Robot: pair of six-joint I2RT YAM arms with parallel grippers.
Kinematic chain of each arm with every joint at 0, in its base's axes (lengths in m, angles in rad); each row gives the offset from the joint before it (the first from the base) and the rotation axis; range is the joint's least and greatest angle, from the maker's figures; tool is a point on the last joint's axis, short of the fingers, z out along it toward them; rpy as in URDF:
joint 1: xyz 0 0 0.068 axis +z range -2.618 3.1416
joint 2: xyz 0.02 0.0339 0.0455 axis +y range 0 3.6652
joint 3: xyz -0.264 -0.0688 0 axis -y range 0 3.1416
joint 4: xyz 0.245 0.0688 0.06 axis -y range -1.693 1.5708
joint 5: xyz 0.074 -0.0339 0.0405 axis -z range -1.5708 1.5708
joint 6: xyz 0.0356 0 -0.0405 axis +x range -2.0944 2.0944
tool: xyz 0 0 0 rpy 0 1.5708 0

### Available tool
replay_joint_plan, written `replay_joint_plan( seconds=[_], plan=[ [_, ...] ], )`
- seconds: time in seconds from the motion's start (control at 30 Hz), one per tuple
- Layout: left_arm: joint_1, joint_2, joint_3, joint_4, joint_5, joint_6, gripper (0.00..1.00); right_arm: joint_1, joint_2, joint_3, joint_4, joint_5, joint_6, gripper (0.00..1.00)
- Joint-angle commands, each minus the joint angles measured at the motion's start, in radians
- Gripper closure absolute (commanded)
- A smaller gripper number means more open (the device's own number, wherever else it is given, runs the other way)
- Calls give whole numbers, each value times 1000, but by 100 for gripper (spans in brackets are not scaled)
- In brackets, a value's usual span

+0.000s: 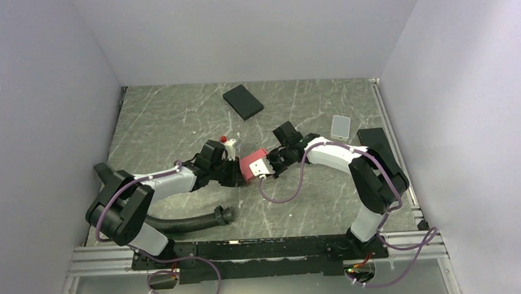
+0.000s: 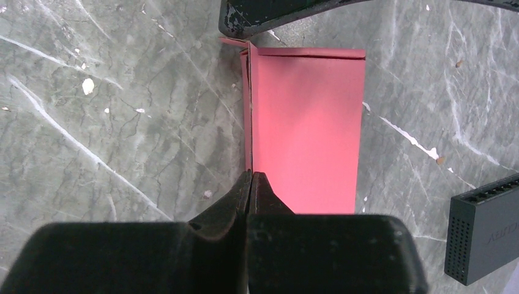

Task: Fold the paper box
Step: Close the paper box at the center of the board.

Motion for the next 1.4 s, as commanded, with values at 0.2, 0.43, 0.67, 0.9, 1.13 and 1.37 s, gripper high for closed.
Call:
replay_joint_plan(
  seconds=[0.2, 0.43, 0.67, 0.9, 1.13, 1.37],
  plan=[
    [6, -47, 50, -9, 8, 14, 84, 8, -4, 50, -75, -36, 14, 100],
    [18, -55, 39, -15, 7, 19, 84, 8, 6, 52, -74, -28, 18, 100],
    [20, -31, 44, -6, 22, 20, 84, 8, 13, 47, -77, -22, 7, 100],
    [20, -6, 45, 17, 54, 16, 85, 8, 18, 47, -74, -18, 8, 100],
    [21, 6, 42, 10, 61, 18, 85, 8, 18, 46, -72, -15, 9, 100],
    [21, 29, 51, 9, 56, 22, 85, 8, 24, 42, -77, -11, 1, 100]
  ],
)
